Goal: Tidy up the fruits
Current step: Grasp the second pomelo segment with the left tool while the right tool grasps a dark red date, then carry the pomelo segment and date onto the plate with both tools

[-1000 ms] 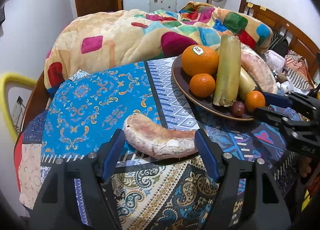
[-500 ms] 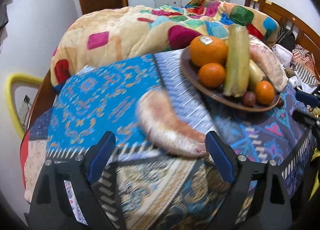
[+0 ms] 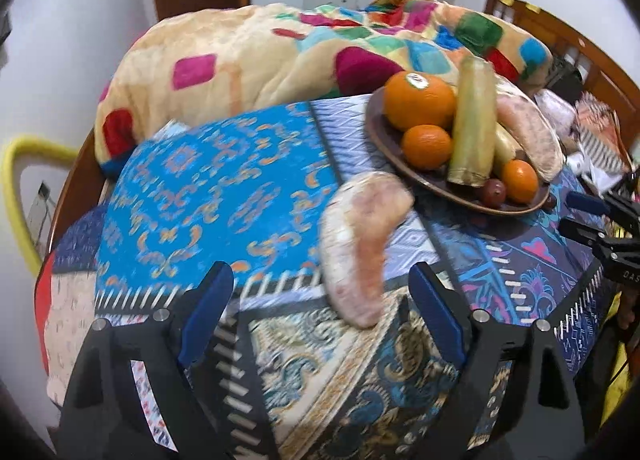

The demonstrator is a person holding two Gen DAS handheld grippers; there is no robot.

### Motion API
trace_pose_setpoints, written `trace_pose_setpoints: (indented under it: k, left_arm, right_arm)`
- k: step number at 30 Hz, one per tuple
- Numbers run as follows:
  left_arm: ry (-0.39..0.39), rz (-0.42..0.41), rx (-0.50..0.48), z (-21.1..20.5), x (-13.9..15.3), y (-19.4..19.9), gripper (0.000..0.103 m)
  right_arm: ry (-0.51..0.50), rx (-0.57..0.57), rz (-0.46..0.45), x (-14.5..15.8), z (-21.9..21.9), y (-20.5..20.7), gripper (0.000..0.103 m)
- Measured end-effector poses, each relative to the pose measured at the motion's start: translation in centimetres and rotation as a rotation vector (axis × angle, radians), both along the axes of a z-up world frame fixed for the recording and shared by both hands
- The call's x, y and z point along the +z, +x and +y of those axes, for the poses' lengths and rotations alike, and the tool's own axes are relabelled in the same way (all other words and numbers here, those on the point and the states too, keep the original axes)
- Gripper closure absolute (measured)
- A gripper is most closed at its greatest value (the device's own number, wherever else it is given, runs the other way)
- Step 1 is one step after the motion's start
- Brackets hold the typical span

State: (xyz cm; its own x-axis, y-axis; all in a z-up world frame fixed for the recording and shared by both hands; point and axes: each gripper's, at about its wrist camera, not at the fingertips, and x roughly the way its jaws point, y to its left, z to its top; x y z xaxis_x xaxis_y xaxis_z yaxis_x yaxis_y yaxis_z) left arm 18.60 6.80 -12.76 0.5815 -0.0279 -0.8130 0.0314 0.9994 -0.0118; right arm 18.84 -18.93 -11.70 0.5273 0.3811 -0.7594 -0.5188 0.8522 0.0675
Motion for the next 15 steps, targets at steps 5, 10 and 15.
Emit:
trace_pose_setpoints:
  k: [5, 10, 15]
  left_arm:
    - [0.006, 0.057, -0.022, -0.7, -1.3, 2.2, 0.04]
    - [-0.016, 0.05, -0.034, -0.6, -1.4, 2.9, 0.045]
    - [0.023, 0.041, -0.077, -1.8, -1.3, 3.2, 0.06]
  right_arm:
    - [-0.021, 0.025, 0.008, -0.3, 0.7, 0.5, 0.05]
    - [-0.045, 0.054, -0.006, -0.4, 1.4, 0.6, 0.053]
    - [-0.042, 0.065, -0.011, -0.4, 1.7, 1.0, 0.068]
